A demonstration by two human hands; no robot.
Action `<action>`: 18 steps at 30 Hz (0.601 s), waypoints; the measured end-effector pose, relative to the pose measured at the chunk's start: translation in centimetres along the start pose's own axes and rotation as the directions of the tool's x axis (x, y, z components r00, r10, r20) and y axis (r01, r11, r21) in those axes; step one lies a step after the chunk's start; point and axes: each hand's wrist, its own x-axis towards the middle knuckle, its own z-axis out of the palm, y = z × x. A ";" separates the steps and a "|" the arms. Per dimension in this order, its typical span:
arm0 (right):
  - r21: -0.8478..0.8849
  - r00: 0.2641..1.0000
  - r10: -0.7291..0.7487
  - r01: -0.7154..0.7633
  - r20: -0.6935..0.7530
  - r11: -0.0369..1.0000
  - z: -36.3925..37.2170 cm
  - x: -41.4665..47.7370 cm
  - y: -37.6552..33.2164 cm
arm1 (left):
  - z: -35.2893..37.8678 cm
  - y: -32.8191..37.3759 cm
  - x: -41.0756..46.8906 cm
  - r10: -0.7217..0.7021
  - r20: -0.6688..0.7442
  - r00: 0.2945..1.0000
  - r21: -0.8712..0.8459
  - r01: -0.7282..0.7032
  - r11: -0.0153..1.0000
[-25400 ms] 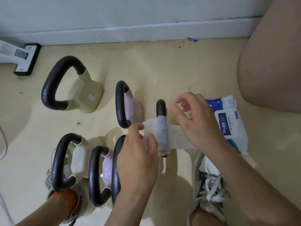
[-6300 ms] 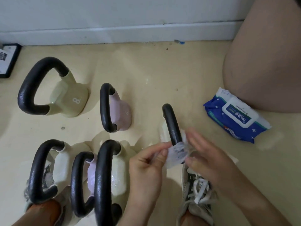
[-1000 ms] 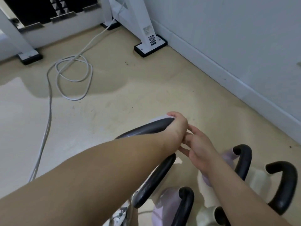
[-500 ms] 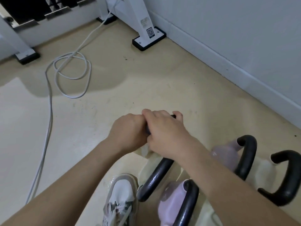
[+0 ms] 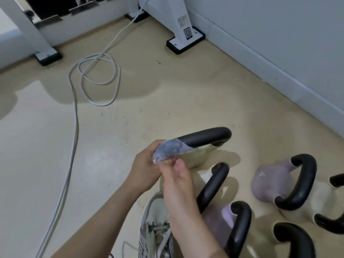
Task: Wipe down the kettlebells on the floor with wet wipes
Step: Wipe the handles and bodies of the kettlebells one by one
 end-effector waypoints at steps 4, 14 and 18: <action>-0.100 0.998 -0.019 0.012 -0.064 0.995 2.2 0.4 0.7 | -0.3 -1.4 -1.3 0.012 -0.035 0.999 0.096 -0.009 0.995; -0.136 0.997 -0.043 0.033 -0.070 0.990 0.2 3.2 -1.2 | -1.4 -0.8 1.5 0.012 0.015 1.000 0.153 -0.015 0.988; -0.016 0.999 0.044 -0.044 0.013 0.999 -0.7 3.7 -1.1 | -0.2 -1.4 -0.1 0.054 -0.161 0.986 0.192 -0.022 0.981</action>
